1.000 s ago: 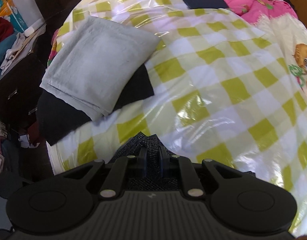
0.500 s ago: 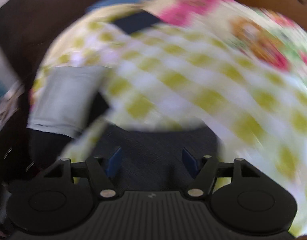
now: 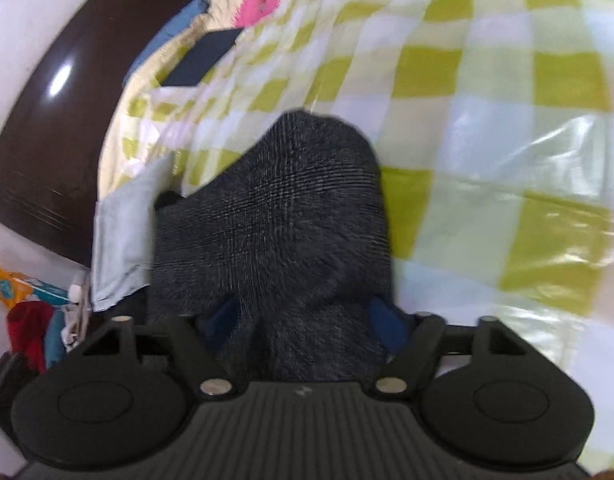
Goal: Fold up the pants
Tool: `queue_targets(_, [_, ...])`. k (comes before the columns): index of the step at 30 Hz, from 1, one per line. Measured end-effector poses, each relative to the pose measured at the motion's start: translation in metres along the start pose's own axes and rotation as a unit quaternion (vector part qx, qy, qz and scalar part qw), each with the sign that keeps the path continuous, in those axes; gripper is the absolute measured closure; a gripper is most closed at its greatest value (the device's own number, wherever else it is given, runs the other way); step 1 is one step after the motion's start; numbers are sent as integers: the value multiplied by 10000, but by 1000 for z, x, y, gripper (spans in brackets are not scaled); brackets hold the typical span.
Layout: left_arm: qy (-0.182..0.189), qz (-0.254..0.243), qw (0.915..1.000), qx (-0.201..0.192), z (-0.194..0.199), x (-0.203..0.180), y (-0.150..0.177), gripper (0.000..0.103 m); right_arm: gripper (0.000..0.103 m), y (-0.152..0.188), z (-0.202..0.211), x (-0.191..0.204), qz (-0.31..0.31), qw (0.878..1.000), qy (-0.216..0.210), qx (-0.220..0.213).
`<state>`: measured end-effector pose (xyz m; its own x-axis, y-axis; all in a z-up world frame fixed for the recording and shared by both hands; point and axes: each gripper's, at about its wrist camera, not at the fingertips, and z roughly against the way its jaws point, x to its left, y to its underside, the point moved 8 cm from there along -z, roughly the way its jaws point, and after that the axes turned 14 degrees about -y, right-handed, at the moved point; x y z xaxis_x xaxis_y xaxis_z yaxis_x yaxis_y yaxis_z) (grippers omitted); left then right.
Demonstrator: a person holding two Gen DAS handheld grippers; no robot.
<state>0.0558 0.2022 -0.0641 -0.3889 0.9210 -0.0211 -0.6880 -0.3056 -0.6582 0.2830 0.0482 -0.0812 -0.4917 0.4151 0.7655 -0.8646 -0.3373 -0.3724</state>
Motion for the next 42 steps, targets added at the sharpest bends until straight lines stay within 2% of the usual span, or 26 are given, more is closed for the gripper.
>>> queue_targets(1, [-26,-73,10000,12,-1,-1,0,69,31,3,6,-1,28,10000,86,-11])
queue_targets(4, [-88,-294,9995,-1,-4,-4,-2,69,31,15,4,-7,-93,9999,-51,96])
queue_targets(8, [-55,-263,9996,21,-4,-3,-4,68,30,20,-28,-27,-661,9959,-619,62])
queue_targets(11, [-50,-237,9997,39,-8,-1,-4,68,30,11,-34,-26,-832,9932,-805,-151])
queue_targets(12, [-64,-259,9996,31,-8,0,-5,67,36,9,-34,-23,-848,9925,-844,-230])
queue_targets(13, [-101,-278,9996,33,-10,0,-6,67,48,8,-31,-20,-856,9920,-875,-308])
queue_targets(16, [-188,-361,9992,58,-12,2,-7,69,72,13,-17,-13,-860,9917,-865,-397])
queue_targets(18, [-231,-462,9986,72,-13,-2,-8,70,78,21,-5,-10,-845,9916,-901,-395])
queue_targets(20, [-240,-597,9979,66,-14,-9,-9,71,79,28,6,-9,-803,9928,-821,-342])
queue_targets(23, [-44,-795,9968,39,-17,-36,-14,71,80,36,34,-15,-711,9953,-532,-386])
queue_targets(25, [299,-901,9955,42,-19,-65,-15,72,80,39,60,-28,-791,9951,-274,-535])
queue_targets(27, [691,-1067,9919,23,-20,-99,-14,72,80,43,96,-43,-871,9935,158,-715])
queue_targets(29, [1062,-1325,9855,-41,-20,-137,-12,72,75,48,134,-60,-927,9889,830,-812])
queue_targets(31, [1363,-1484,9794,-131,-21,-169,-12,72,68,53,167,-68,-792,9771,1784,-846])
queue_targets(32, [1393,-1525,9783,-179,-21,-178,-15,72,68,53,187,-65,-646,9678,2212,-1011])
queue_targets(34, [1404,-1531,9779,-226,-20,-186,-20,72,68,50,210,-49,-396,9534,2698,-1293])
queue_targets(35, [1418,-1498,9783,-194,-21,-185,-22,72,68,45,214,-35,-269,9511,2741,-1400])
queue_targets(38, [1427,-1399,9798,-118,-24,-180,-21,72,64,21,178,7,113,9642,2265,-1375])
queue_targets(40, [1407,-1364,9805,-146,-21,-178,-17,72,56,2,129,18,181,9734,2021,-1068])
queue_targets(42, [1363,-1361,9810,-236,-21,-183,-17,72,55,-9,86,17,208,9768,2003,-735])
